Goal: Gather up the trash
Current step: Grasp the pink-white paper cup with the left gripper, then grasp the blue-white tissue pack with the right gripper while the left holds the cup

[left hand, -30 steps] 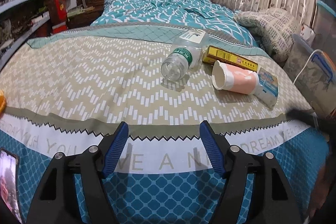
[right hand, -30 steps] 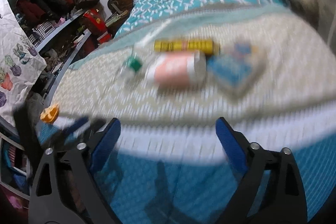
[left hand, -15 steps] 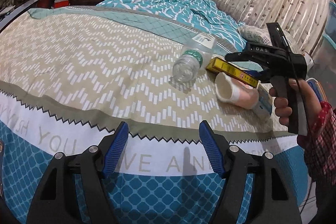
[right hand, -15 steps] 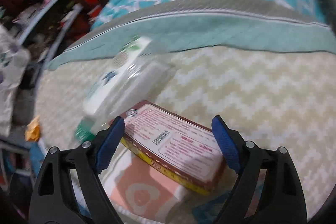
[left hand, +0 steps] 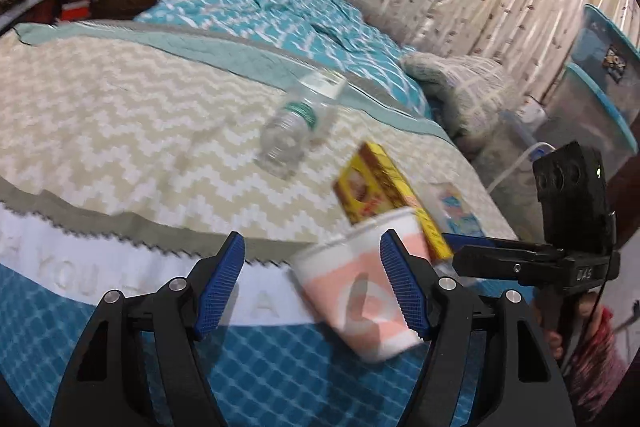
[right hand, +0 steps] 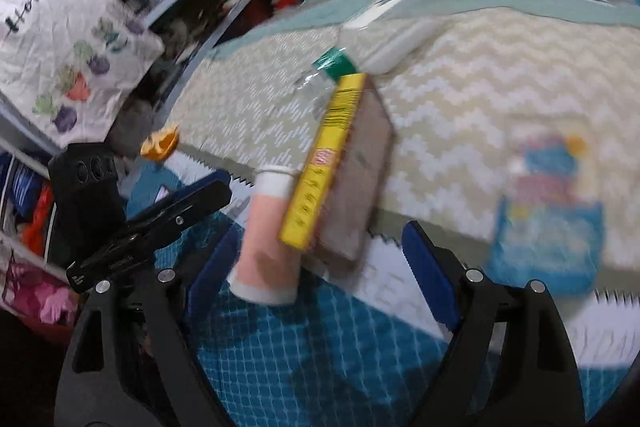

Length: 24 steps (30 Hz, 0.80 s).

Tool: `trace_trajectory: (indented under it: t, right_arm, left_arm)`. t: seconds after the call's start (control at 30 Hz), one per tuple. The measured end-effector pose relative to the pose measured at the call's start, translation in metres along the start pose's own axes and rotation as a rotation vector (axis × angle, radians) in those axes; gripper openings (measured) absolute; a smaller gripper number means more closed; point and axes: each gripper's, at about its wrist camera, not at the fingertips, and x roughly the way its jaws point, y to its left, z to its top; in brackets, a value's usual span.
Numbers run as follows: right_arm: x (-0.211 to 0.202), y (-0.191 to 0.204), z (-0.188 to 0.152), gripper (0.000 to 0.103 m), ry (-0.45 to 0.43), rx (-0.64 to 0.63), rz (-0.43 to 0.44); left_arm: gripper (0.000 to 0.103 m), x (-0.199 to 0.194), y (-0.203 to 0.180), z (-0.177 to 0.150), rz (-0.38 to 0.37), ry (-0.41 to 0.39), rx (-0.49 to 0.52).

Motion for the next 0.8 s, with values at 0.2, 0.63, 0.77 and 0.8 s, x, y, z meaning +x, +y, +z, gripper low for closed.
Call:
trace_trajectory:
  t: [0.2,0.63,0.77,0.8]
  right_arm:
    - [-0.009,-0.014,-0.009,0.084,-0.076,0.087,0.004]
    - [-0.064,-0.045,-0.012,0.085,-0.306,0.140,-0.347]
    - [-0.041,-0.076,-0.012,0.078,-0.211,0.213,-0.346]
    - [-0.037,-0.080,-0.013,0.068,-0.193,0.219,-0.326]
  left_arm:
    - [0.080,-0.001,-0.022,-0.007,-0.015,0.028,0.035]
    - [0.076,0.041,-0.068,-0.027,0.204,0.096,0.192]
    - [0.044,0.028,-0.070,-0.029,0.197,0.055,0.221]
    - [0.036,0.023,-0.071,-0.029,0.208,0.044,0.235]
